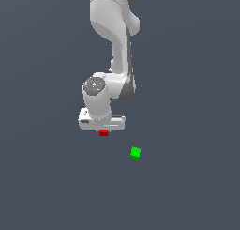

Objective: Stack the red cube on top of the green cube.

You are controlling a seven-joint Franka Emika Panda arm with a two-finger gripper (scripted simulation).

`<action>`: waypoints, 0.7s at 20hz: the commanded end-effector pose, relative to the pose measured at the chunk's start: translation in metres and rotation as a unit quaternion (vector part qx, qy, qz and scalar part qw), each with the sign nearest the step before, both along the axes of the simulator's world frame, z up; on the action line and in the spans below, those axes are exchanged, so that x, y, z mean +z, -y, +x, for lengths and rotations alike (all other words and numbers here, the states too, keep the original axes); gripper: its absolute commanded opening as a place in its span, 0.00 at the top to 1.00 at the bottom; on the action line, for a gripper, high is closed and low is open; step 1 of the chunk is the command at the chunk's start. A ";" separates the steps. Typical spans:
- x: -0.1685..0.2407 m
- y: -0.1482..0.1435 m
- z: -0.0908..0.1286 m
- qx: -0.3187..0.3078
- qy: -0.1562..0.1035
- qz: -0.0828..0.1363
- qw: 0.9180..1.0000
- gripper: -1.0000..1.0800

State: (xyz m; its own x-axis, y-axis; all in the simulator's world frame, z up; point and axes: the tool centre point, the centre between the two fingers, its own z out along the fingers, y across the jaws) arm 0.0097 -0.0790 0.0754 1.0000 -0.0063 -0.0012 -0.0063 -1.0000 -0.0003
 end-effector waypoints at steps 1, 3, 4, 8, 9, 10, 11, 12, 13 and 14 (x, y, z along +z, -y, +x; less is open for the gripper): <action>0.017 0.000 0.000 0.000 0.000 0.000 1.000 1.00; 0.028 0.000 0.000 0.000 0.000 0.000 1.000 1.00; 0.032 0.000 0.000 0.000 0.001 0.000 1.000 1.00; 0.043 0.000 0.001 0.000 0.001 0.000 1.000 1.00; 0.044 0.000 0.001 0.000 0.001 0.000 1.000 1.00; 0.045 0.000 0.001 0.000 0.001 0.000 1.000 1.00; 0.043 0.000 0.001 0.000 0.001 0.000 1.000 1.00; 0.043 0.000 0.001 0.000 0.001 0.000 1.000 1.00; 0.042 -0.001 0.002 0.000 0.001 0.000 1.000 1.00; 0.042 -0.003 0.003 0.000 0.001 0.000 1.000 1.00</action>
